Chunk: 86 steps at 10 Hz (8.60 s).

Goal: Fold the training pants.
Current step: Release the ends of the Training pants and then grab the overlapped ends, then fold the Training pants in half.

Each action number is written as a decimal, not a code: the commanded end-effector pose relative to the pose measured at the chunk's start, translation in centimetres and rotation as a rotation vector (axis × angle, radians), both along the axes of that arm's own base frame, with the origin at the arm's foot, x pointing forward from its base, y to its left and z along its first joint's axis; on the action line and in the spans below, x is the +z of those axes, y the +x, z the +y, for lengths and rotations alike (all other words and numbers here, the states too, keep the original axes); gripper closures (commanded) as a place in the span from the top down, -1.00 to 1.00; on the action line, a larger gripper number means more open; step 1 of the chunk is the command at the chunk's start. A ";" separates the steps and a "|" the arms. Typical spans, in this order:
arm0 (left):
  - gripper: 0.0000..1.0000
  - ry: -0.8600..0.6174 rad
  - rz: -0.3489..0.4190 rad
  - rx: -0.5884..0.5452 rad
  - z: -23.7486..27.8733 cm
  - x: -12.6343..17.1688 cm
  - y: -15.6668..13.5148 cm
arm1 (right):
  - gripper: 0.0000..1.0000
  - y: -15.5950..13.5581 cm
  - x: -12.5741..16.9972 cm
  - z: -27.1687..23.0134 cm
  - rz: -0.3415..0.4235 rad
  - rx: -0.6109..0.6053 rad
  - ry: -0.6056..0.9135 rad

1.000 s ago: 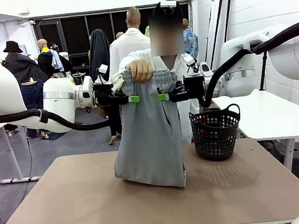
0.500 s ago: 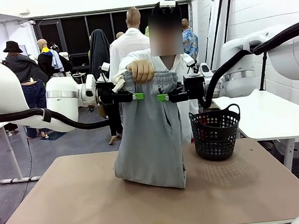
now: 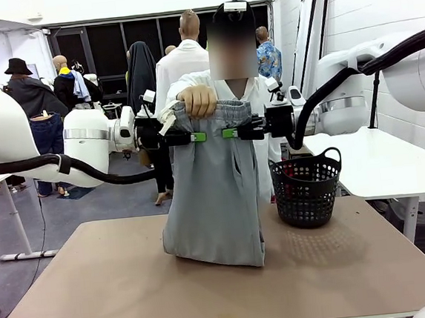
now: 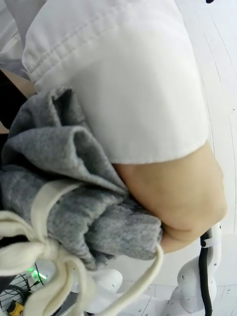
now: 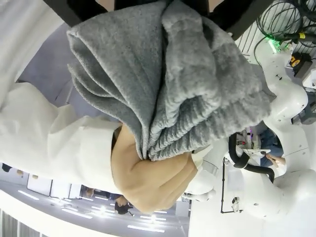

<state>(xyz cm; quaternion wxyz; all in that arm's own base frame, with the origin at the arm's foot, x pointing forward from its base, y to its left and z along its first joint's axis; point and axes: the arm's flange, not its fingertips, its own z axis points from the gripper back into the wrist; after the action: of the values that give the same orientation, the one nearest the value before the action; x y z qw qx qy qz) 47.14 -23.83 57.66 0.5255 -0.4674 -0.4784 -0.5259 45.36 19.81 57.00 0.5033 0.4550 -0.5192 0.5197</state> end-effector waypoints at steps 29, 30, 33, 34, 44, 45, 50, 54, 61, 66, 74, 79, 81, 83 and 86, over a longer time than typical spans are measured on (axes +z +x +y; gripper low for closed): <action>-1.00 -0.014 0.030 0.021 0.1 -1.0 0.5 | -1.00 1.1 -0.1 0.1 0.040 0.067 -0.059; -1.00 -0.014 0.030 0.021 0.1 -1.0 0.5 | -1.00 1.1 -0.1 0.1 0.040 0.067 -0.059; -1.00 -0.014 0.030 0.021 0.1 -1.0 0.5 | -1.00 1.1 -0.1 0.1 0.040 0.067 -0.059; -1.00 -0.014 0.030 0.021 0.1 -1.0 0.5 | -1.00 1.1 -0.1 0.1 0.040 0.067 -0.059; -1.00 -0.014 0.030 0.021 0.1 -1.0 0.5 | -1.00 1.1 -0.1 0.1 0.040 0.067 -0.059; -1.00 -0.014 0.030 0.021 0.1 -1.0 0.5 | -1.00 1.1 -0.1 0.1 0.040 0.067 -0.059; -1.00 0.004 0.032 0.020 0.0 -1.2 0.8 | -1.00 1.3 -0.3 0.0 0.041 0.061 -0.061; -1.00 -0.013 0.062 0.059 1.6 -1.6 -1.2 | -1.00 1.9 0.2 1.7 0.048 0.111 -0.087; -1.00 -0.062 0.138 0.125 2.5 -5.0 -5.3 | -1.00 1.6 -3.1 3.0 0.148 0.164 -0.075; -1.00 -0.041 0.131 0.113 0.9 -3.2 -2.3 | -1.00 2.7 -0.4 3.8 0.067 0.167 -0.091; -1.00 -0.054 0.020 0.212 -0.2 4.0 0.2 | -1.00 6.7 6.9 5.6 -0.088 0.184 -0.161; -1.00 -0.048 0.010 0.208 0.6 2.9 -0.1 | -1.00 5.8 6.4 4.3 -0.106 0.182 -0.143; -1.00 -0.067 0.042 0.242 1.6 2.8 0.9 | -1.00 7.3 6.3 3.8 -0.091 0.157 -0.125; -1.00 -0.065 0.038 0.237 1.1 3.7 2.6 | -1.00 9.3 7.0 3.7 -0.098 0.152 -0.118; -1.00 -0.046 0.039 0.255 0.3 6.2 6.0 | -1.00 12.8 8.0 3.8 -0.104 0.132 -0.124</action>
<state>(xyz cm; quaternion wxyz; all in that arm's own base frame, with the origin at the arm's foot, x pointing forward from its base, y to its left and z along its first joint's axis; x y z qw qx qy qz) 51.47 -22.64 62.18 0.5804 -0.4214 -0.5409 -0.4392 56.46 22.94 64.20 0.4595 0.4281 -0.4837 0.6096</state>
